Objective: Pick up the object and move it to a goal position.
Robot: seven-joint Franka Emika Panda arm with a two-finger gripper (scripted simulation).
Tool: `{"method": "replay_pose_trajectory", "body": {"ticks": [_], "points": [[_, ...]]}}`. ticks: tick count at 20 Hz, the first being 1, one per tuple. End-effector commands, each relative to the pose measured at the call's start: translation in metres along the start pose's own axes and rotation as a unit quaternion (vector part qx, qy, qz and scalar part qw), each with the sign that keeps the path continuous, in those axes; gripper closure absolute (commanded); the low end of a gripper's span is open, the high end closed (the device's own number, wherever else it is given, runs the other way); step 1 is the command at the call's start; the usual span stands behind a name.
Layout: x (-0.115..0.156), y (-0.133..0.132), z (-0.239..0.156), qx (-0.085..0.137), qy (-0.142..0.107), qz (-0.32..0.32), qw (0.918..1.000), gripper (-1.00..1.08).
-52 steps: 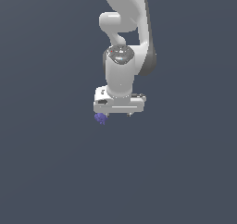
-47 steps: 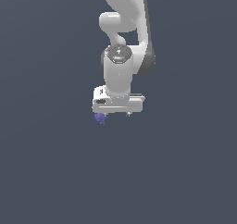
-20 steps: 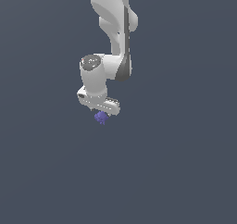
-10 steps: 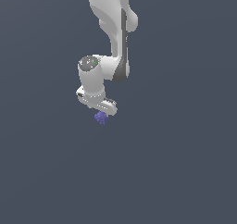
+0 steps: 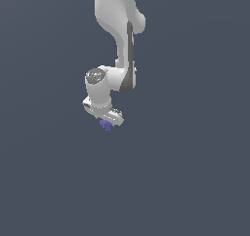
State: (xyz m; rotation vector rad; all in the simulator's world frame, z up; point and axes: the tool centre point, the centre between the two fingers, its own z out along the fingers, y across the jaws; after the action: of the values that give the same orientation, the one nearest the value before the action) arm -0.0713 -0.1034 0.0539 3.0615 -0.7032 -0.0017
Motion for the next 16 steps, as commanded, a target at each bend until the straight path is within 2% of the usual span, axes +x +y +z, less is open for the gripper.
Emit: {"method": "replay_pose_trajectory", "body": {"ticks": [1, 5, 6, 16], "points": [[0.0002, 0.0001, 0.0085, 0.0, 0.0, 0.001, 1.0, -0.92], [0.0006, -0.0003, 0.013, 0.0, 0.0, 0.001, 1.0, -0.92], [0.0006, -0.0003, 0.013, 0.0, 0.0, 0.001, 1.0, 1.08], [0.0014, -0.0002, 0.0115, 0.001, 0.002, 0.001, 1.0, 1.08]]}}
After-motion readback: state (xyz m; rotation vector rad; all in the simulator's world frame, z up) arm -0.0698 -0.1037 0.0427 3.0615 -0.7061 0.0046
